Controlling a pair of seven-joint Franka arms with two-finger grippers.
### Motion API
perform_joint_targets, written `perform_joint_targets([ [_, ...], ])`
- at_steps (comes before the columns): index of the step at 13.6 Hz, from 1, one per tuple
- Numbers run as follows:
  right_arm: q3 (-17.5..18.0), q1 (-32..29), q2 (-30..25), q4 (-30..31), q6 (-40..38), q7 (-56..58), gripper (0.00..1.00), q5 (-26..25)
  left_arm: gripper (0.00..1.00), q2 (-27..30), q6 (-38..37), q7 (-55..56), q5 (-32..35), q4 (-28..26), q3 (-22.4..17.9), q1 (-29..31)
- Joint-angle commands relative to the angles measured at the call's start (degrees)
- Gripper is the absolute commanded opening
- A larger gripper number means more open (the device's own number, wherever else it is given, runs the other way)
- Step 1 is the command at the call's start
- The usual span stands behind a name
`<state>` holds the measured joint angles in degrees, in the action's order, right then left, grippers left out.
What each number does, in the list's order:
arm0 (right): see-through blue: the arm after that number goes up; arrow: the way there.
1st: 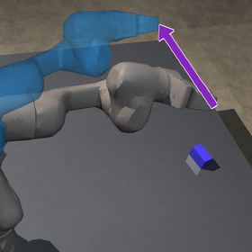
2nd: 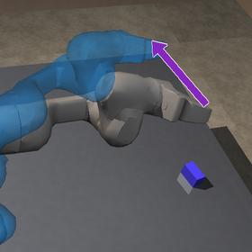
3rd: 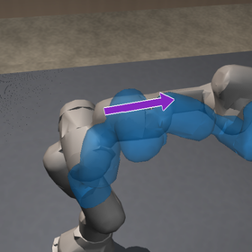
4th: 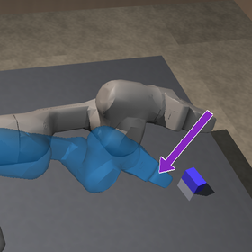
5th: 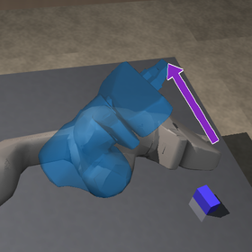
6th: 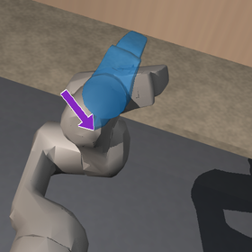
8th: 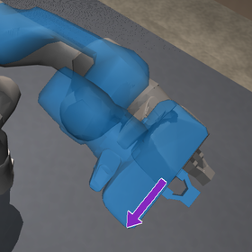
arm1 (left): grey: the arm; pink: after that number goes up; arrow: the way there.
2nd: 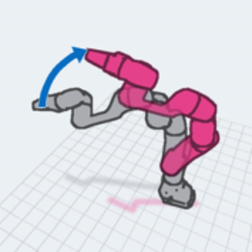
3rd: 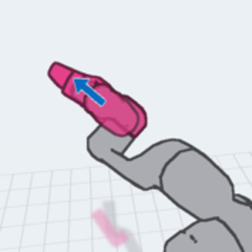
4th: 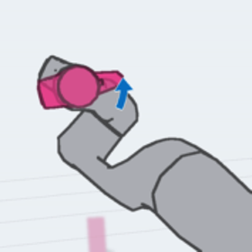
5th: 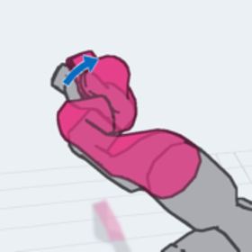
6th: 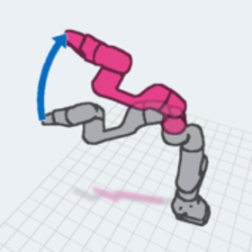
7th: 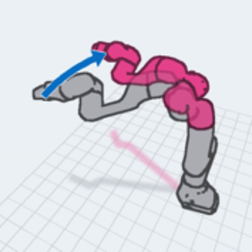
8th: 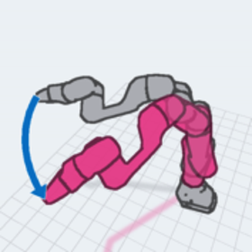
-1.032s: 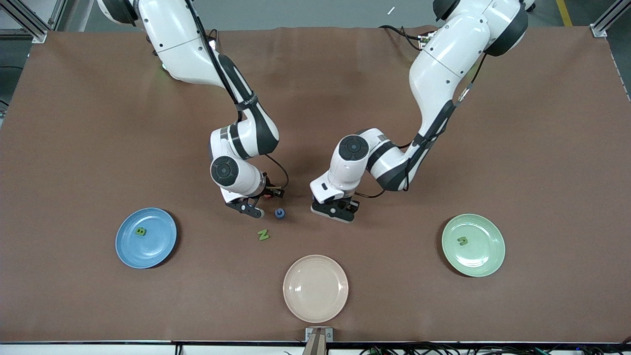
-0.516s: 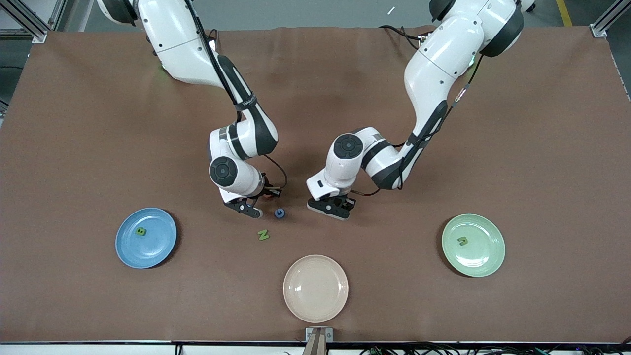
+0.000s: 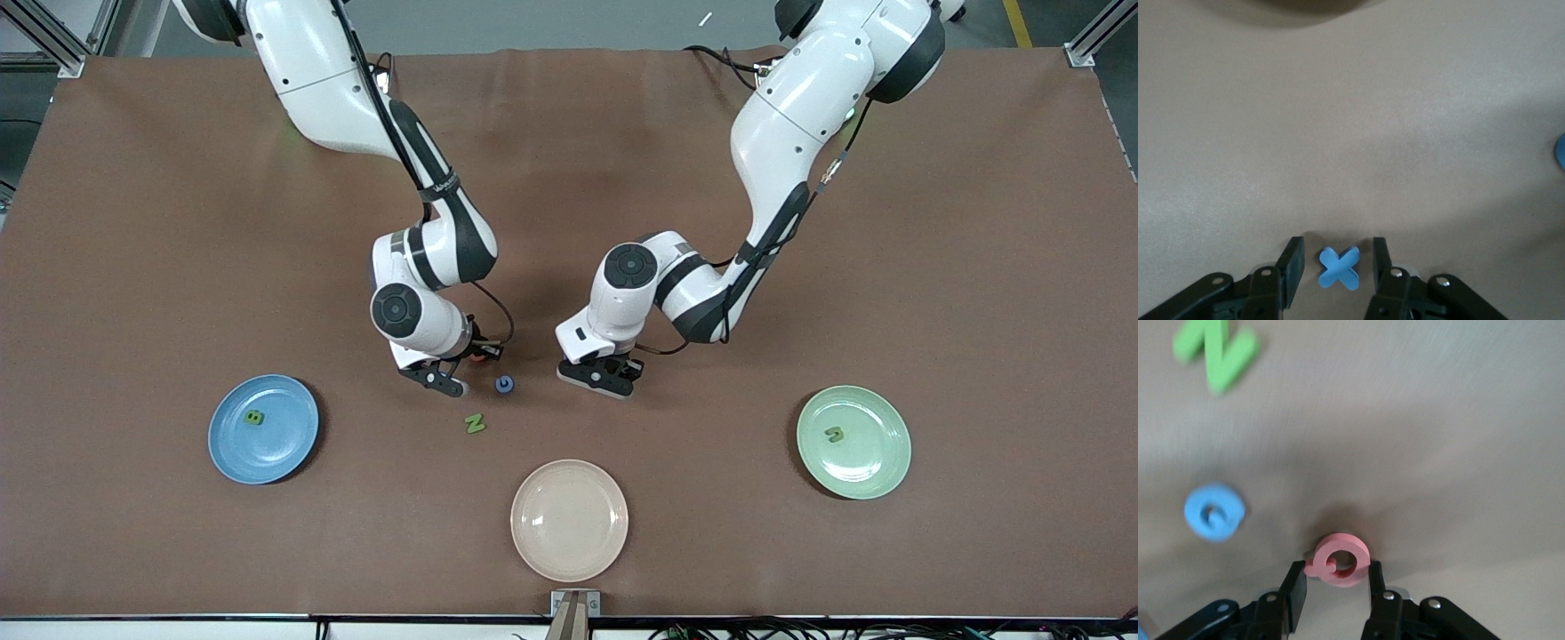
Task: Sort uppercase to blue plate, lowercase to green plate
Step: 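Place the pink letter on blue plate while the left gripper places x on green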
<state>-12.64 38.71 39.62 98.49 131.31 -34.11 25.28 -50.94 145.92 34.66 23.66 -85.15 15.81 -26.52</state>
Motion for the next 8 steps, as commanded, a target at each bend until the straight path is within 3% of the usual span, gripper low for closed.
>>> perform_joint_targets([
  [1,-3.2,-4.7,-0.4,-5.0,-7.9,7.4,0.13,-2.1,0.43,0.0,0.3,0.2,0.9,-0.6,-0.1,0.0],
  [4,-5.6,-11.4,-0.2,-8.7,-12.9,22.7,0.13,-4.0,0.36,0.0,0.3,0.2,0.9,-0.5,-0.1,-0.2],
  [7,-5.5,-18.8,-0.2,-8.8,-12.4,35.0,0.13,-12.9,0.14,-0.1,0.3,0.3,0.8,-0.5,-0.1,0.1],
  [8,-5.5,-20.6,-0.2,-8.8,-12.2,37.6,0.13,-13.6,0.09,0.1,0.2,0.2,0.8,-0.5,-0.1,0.3],
])
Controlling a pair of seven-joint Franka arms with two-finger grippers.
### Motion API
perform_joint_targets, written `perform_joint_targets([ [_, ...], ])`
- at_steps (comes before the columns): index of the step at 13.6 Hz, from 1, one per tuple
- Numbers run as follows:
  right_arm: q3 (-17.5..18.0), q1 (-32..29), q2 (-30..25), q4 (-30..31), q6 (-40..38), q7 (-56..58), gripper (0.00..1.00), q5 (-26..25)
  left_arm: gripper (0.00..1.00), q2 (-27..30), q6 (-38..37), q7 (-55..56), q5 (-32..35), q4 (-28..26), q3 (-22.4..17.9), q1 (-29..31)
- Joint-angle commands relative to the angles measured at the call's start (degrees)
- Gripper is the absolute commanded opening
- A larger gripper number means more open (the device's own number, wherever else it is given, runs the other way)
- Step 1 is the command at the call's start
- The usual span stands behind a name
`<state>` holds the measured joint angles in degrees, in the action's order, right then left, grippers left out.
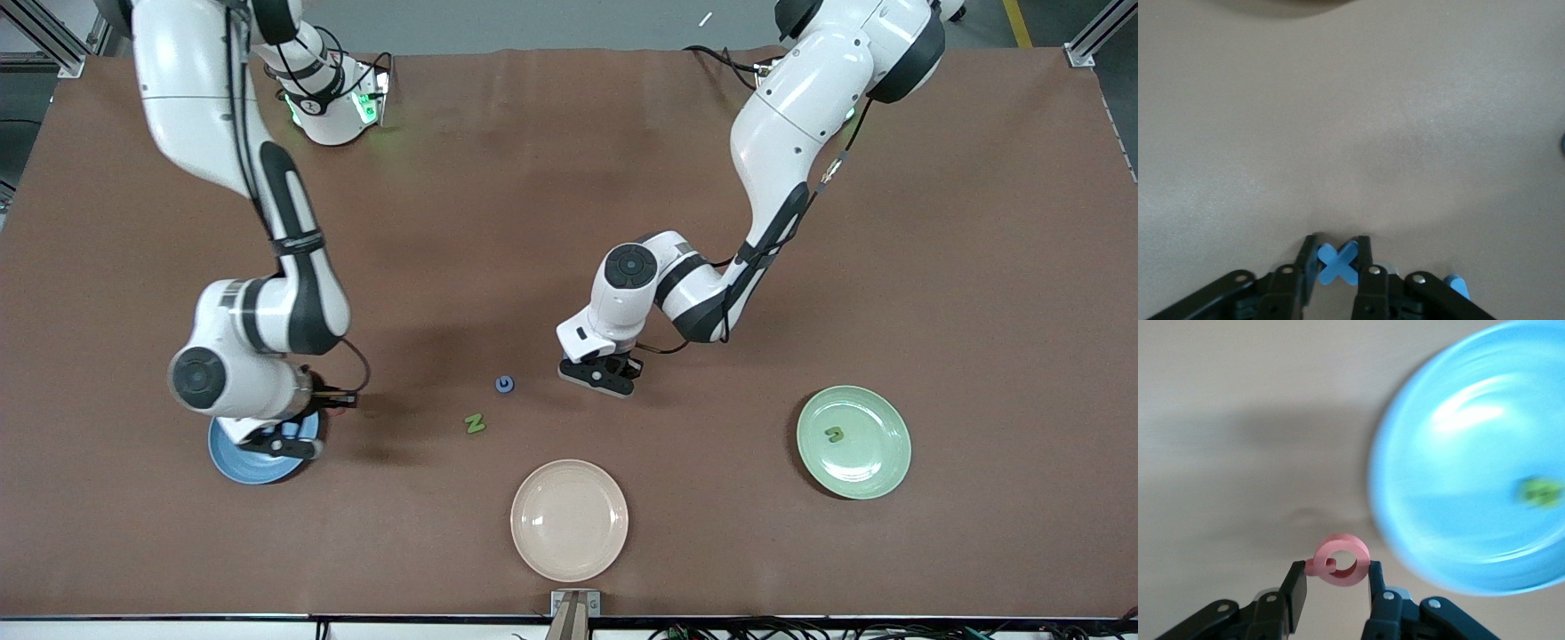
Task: Sort uppercase to blue plate, lowercase to green plate
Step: 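Place the pink letter on blue plate while the left gripper places x on green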
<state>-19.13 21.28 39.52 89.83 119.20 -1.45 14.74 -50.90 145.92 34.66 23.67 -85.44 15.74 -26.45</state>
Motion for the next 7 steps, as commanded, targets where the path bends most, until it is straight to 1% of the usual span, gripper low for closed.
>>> perform_joint_targets([
  [1,1.0,-4.3,0.1,-0.2,0.0,7.1,0.14,-3.1,0.08,0.5,0.0,0.2,0.8,-0.1,0.0,0.7],
  [2,1.0,-4.8,0.5,-0.2,0.5,8.2,0.14,-3.1,0.08,0.7,0.0,0.2,0.8,0.2,0.0,1.2],
  [4,1.0,-5.6,1.9,-0.1,4.3,9.4,0.15,-3.1,0.07,1.9,0.0,0.1,0.8,0.5,0.0,2.7],
  [5,1.0,-5.6,2.6,-0.1,4.9,9.5,0.2,-3.1,0.07,2.2,0.0,-0.2,0.9,0.5,0.0,4.6],
  [6,1.0,-5.5,2.8,-0.1,4.9,9.5,0.29,-3.1,0.07,3.5,-0.1,-0.3,1.0,0.2,0.1,6.5],
  [7,1.0,-5.6,2.9,-0.1,5.0,9.5,0.5,-3.1,0.06,4.4,-0.3,-0.3,0.9,0.0,0.1,7.9],
])
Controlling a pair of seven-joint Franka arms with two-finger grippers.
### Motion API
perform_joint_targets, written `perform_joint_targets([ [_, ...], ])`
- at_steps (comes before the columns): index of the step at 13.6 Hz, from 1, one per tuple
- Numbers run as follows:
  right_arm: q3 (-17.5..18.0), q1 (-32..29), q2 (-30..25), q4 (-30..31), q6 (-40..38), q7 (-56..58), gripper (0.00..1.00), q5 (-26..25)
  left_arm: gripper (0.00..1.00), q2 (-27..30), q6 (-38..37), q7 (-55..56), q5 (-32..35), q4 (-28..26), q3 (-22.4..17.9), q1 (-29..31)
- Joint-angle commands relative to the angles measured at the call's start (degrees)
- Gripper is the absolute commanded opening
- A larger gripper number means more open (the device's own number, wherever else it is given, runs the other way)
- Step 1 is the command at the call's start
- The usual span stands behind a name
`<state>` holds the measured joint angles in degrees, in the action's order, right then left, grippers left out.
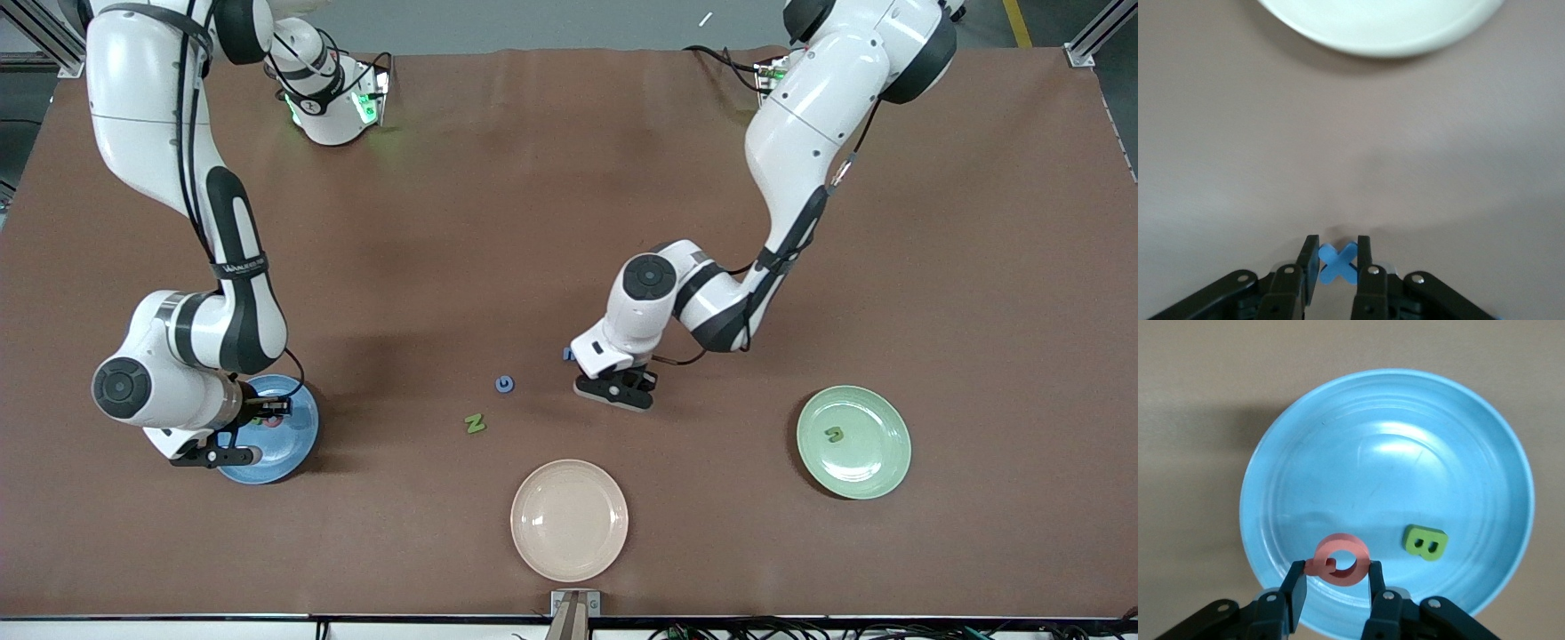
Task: Sort uppercase to blue plate, lowercase to green plate
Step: 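Place the pink letter on blue plate while the left gripper places x on green, then grasp the blue G with the right gripper while the left gripper reaches green b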
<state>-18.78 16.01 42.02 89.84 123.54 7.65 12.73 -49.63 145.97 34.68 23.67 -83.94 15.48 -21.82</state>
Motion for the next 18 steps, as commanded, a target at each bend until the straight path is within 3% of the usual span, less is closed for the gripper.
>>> perform_joint_targets([
  [1,0.7,-0.5,0.6,-0.1,1.3,0.4,0.55,-1.1,0.05,3.5,-0.8,-0.4,0.9,-1.3,0.3,4.6],
  [3,0.7,-0.3,0.6,-0.1,2.2,0.4,0.82,-1.2,0.05,3.8,-1.0,-1.3,1.1,-1.0,0.3,7.2],
  [8,1.1,2.7,0.1,-4.1,1.3,-1.8,0.85,-0.1,0.04,7.1,-5.2,-4.5,1.0,-1.3,0.4,15.7],
  [14,1.8,15.8,-0.1,-4.3,-0.4,-21.4,0.87,0.1,0.02,9.2,-10.0,-10.2,0.9,-3.4,1.0,27.1],
  [18,3.0,24.1,0.8,-4.1,2.9,-31.8,0.87,5.0,0.08,8.0,-10.0,-16.0,0.9,-5.7,1.0,32.7],
])
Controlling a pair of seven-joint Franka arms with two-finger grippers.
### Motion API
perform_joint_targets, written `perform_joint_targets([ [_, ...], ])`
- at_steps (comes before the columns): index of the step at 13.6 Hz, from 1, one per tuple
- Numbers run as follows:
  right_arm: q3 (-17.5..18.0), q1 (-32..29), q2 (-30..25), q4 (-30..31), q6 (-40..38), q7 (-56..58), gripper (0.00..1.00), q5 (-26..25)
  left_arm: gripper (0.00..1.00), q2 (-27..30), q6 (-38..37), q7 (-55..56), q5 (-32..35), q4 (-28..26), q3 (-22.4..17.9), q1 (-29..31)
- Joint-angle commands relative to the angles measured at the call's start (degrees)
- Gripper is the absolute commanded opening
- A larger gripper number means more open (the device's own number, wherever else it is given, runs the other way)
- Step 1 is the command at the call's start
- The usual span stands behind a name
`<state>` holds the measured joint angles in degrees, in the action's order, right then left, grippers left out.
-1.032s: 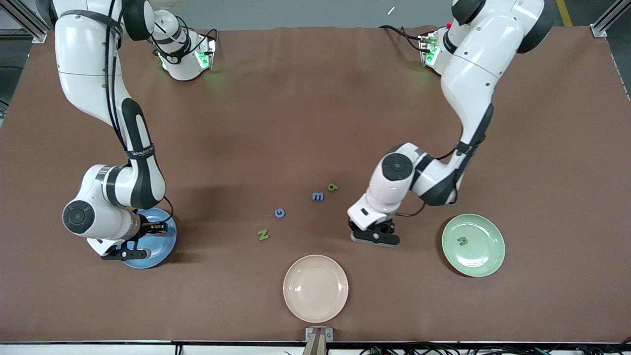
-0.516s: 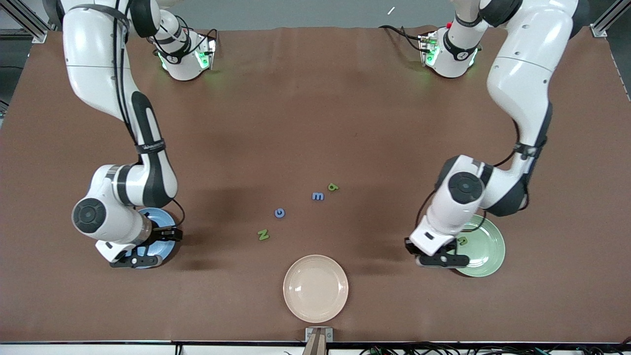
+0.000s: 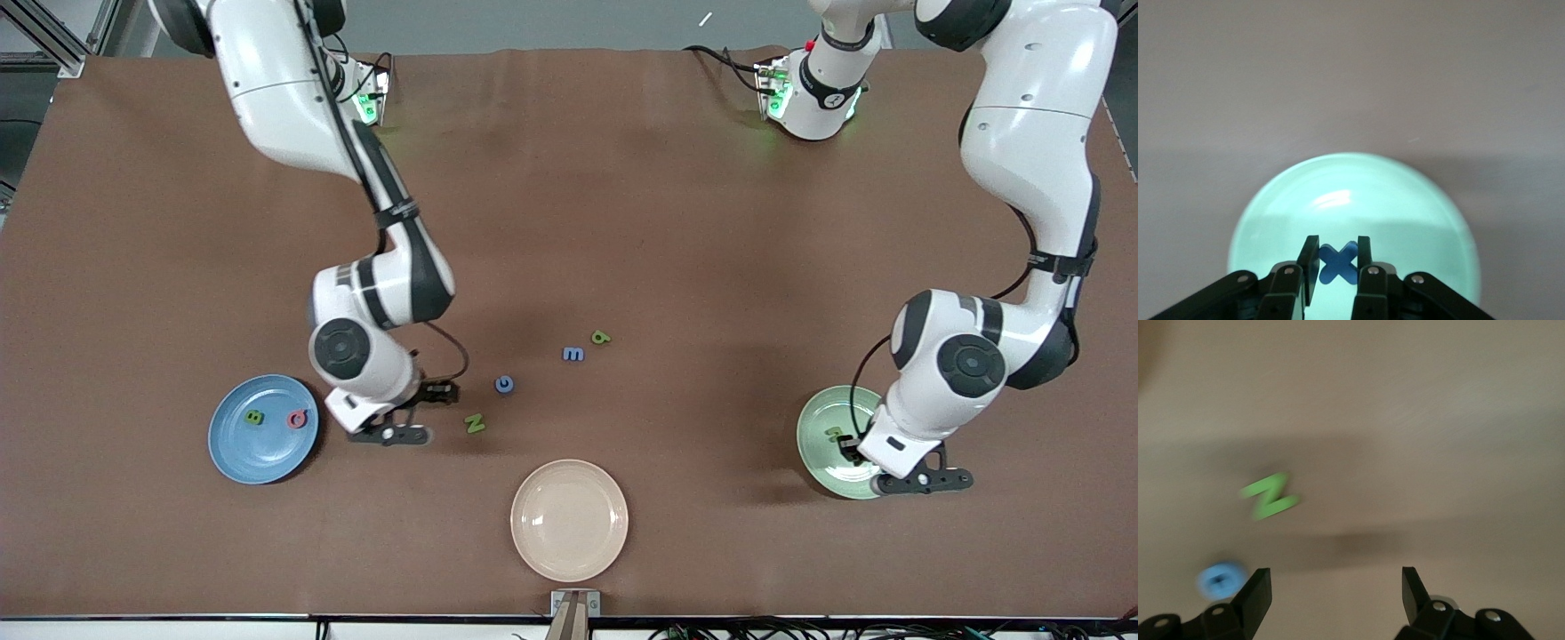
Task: Sort uppercase to blue plate, lowercase to green plate
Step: 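Grasp the blue G with the right gripper while the left gripper reaches green b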
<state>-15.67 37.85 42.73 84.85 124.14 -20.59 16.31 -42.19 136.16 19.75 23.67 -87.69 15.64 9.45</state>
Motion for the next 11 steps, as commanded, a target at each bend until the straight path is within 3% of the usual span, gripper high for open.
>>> perform_joint_targets([
  [1,-0.1,3.4,0.8,1.2,4.4,-5.4,0.87,1.5,0.12,0.5,-0.2,-0.9,0.9,-2.6,0.7,1.4],
  [2,-0.1,5.0,1.6,1.2,5.7,-5.9,0.87,1.4,0.15,0.5,-0.2,-0.3,0.9,-2.8,0.7,1.2],
  [3,-0.1,6.3,2.4,1.2,7.2,-6.1,0.87,1.4,0.3,0.5,-0.2,-0.1,0.9,-2.8,0.7,1.2],
  [4,-0.1,7.1,3.3,1.3,8.8,-6.0,0.87,1.4,0.68,0.5,-0.2,-0.1,0.9,-2.8,0.7,1.3],
  [5,-0.1,7.1,4.1,1.3,9.6,-6.0,0.87,1.4,0.99,0.7,-0.5,-0.7,0.9,-2.8,0.7,1.4],
  [9,-0.1,8.1,6.0,1.2,11.8,-6.0,0.85,1.2,1.0,4.2,-10.9,4.2,-1.3,-2.5,3.8,0.7],
  [11,-0.1,8.1,6.1,1.2,11.9,-5.8,0.69,0.9,1.0,6.0,-16.0,9.4,-1.9,-2.7,7.9,0.6],
])
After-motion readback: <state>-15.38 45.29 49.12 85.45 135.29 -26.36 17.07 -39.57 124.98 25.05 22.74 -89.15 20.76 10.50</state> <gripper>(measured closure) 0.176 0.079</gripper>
